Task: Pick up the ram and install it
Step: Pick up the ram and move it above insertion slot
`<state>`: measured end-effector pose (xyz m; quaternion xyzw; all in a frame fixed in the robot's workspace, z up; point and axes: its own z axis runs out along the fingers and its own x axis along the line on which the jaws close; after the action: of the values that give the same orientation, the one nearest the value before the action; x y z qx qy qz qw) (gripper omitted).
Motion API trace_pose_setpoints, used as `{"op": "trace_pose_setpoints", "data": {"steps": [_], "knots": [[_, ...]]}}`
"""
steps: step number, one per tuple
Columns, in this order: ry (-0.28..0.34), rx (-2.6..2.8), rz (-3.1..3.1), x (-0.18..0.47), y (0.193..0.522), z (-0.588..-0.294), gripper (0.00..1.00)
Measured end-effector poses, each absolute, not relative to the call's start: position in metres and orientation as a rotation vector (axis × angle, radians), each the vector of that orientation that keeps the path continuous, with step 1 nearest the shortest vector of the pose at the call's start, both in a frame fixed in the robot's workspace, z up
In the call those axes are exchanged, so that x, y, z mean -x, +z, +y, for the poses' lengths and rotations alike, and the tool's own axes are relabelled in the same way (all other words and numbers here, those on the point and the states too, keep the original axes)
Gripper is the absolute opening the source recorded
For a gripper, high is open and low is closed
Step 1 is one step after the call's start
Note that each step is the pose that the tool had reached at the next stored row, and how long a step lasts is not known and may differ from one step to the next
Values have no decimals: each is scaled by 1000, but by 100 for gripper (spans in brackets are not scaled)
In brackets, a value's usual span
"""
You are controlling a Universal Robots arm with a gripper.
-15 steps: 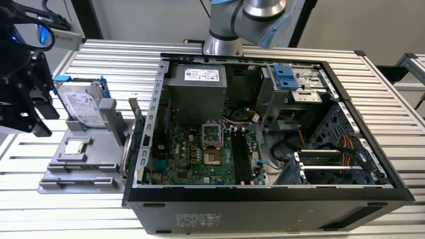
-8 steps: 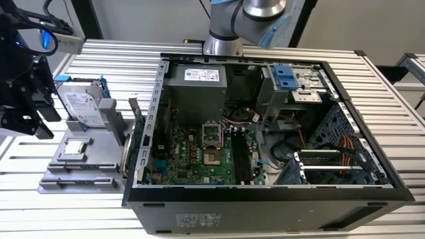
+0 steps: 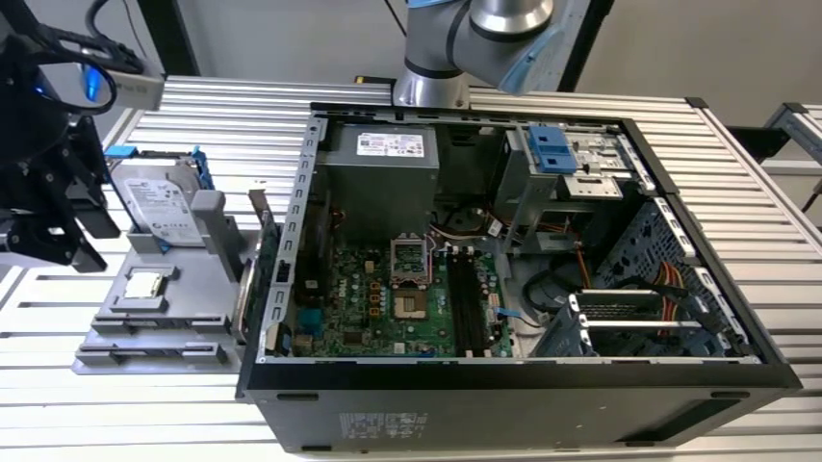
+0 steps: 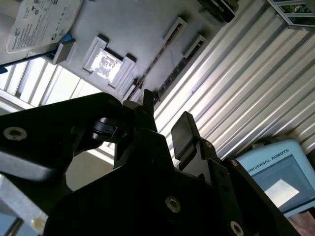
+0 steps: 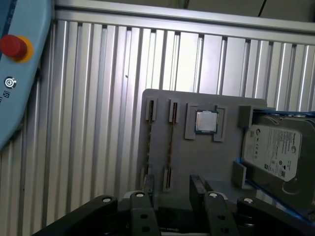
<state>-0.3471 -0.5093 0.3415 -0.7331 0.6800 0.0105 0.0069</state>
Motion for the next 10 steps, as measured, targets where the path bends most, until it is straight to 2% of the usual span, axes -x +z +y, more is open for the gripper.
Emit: {"op": "trace_pose_setpoints", "data": {"steps": [10], "knots": [[33, 2299, 2121, 347, 337, -509, 100]]}}
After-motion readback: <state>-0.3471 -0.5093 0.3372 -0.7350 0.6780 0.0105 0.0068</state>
